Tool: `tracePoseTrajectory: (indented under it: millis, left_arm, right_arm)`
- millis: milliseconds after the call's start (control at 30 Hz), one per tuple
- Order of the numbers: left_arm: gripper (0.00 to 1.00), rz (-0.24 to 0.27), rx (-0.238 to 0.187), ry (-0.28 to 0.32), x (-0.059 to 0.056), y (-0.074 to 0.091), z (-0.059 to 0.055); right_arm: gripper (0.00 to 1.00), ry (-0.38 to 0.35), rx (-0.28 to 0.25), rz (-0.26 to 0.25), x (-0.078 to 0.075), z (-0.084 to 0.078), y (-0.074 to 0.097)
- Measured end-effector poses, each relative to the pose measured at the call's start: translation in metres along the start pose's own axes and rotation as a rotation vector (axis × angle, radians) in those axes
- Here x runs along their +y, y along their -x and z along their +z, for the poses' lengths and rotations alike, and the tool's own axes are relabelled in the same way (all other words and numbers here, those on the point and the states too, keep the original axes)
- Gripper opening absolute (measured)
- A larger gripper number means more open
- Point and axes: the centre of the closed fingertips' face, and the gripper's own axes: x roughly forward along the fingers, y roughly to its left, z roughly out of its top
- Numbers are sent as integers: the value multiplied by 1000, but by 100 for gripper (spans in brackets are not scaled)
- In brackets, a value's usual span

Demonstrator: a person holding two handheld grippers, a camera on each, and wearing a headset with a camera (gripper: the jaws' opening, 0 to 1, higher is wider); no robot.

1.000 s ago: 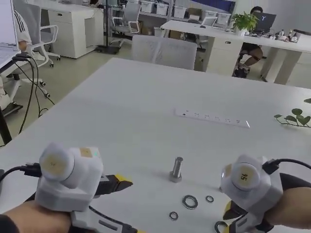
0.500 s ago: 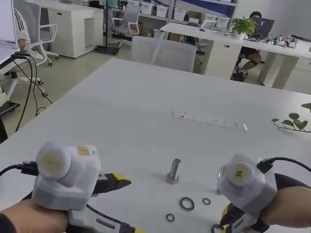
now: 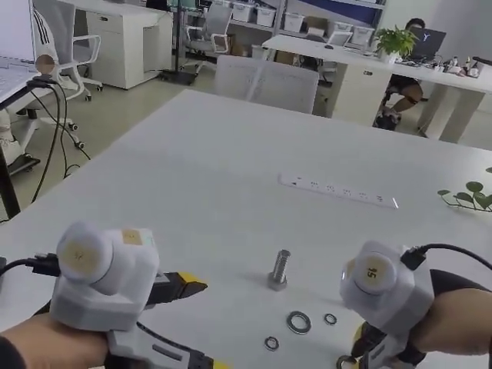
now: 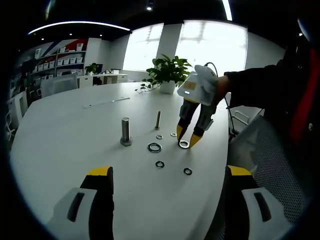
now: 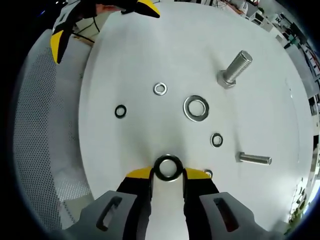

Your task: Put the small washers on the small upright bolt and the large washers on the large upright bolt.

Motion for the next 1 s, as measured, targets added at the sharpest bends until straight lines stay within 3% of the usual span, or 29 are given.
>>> tracePoseTrajectory:
  millis: [1000]
  left_arm:
    - [92, 36, -22, -3, 11, -2, 5]
  right_arm:
    - [23, -8, 8, -7, -1, 3, 5]
